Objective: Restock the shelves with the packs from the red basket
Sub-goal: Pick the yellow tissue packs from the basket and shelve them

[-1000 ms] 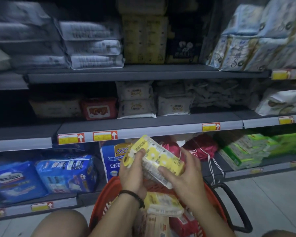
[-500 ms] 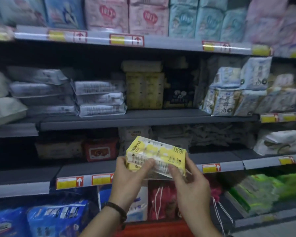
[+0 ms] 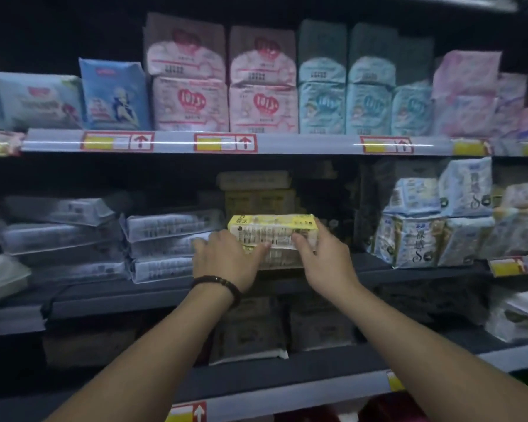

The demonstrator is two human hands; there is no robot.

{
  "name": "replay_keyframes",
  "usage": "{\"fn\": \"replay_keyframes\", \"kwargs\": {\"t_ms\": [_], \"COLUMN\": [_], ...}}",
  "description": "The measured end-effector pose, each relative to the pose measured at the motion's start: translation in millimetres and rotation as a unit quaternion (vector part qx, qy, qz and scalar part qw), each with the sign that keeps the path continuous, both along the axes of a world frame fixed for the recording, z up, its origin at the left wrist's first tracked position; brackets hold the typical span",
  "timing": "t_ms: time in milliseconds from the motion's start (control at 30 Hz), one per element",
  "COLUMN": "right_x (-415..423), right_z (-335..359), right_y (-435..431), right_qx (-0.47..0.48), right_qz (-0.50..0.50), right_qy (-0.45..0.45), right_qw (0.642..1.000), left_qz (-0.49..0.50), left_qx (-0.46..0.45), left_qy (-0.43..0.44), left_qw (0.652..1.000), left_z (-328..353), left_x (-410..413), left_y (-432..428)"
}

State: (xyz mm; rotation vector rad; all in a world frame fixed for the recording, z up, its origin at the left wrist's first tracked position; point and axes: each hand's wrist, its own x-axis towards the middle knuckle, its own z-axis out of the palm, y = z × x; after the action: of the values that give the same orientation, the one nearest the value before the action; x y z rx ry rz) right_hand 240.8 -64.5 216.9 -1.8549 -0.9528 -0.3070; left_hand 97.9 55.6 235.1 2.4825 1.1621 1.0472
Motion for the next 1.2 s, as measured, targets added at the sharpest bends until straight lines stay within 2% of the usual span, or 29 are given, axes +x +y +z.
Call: {"fn": "replay_keyframes", "kwargs": {"t_ms": [67,133,200,267,333,600,733,867,967,1100,1200], "right_x": [11,18,22,22,20,16,17,19,19,1,-18], "right_z": [6,4,1,-3,-4,0,0,1,8,-4,-53], "right_y": [16,25,29,29,30,27,30,29,20,-13,-55], "right_qx": [-0.064,-0.074,-0.056,-0.041,-0.03,-0.048,-0.036,-0.065,-0.1,-0.098,-0.041], "right_qz": [-0.011,-0.034,-0.046,-0.052,-0.062,-0.105,-0.094,-0.085,-0.055,-0.044,0.015], "right_qy": [0.029,0.046,0.049,0.043,0.032,0.029,0.042,0.032,0.037,-0.045,-0.159], "right_qw": [0.997,0.996,0.996,0.997,0.997,0.993,0.994,0.994,0.993,0.993,0.986], "left_qz": [0.026,0.016,0.004,-0.023,-0.058,-0.119,-0.093,-0.086,-0.085,-0.091,-0.19], "left_qx": [0.0,0.037,0.133,0.228,0.278,0.246,0.299,0.28,0.271,0.274,0.298], "left_qy": [0.041,0.003,-0.018,-0.001,0.033,0.079,0.111,0.113,0.145,0.105,0.07], "left_qw": [0.999,0.999,0.991,0.973,0.958,0.959,0.943,0.949,0.948,0.952,0.933], "left_z": [-3,-18,-37,-50,-58,-40,-27,-26,-25,-36,-84], "left_x": [13,15,9,7,8,18,18,24,21,-15,-55], "left_y": [5,4,2,4,8,16,30,33,25,-11,-42]}}
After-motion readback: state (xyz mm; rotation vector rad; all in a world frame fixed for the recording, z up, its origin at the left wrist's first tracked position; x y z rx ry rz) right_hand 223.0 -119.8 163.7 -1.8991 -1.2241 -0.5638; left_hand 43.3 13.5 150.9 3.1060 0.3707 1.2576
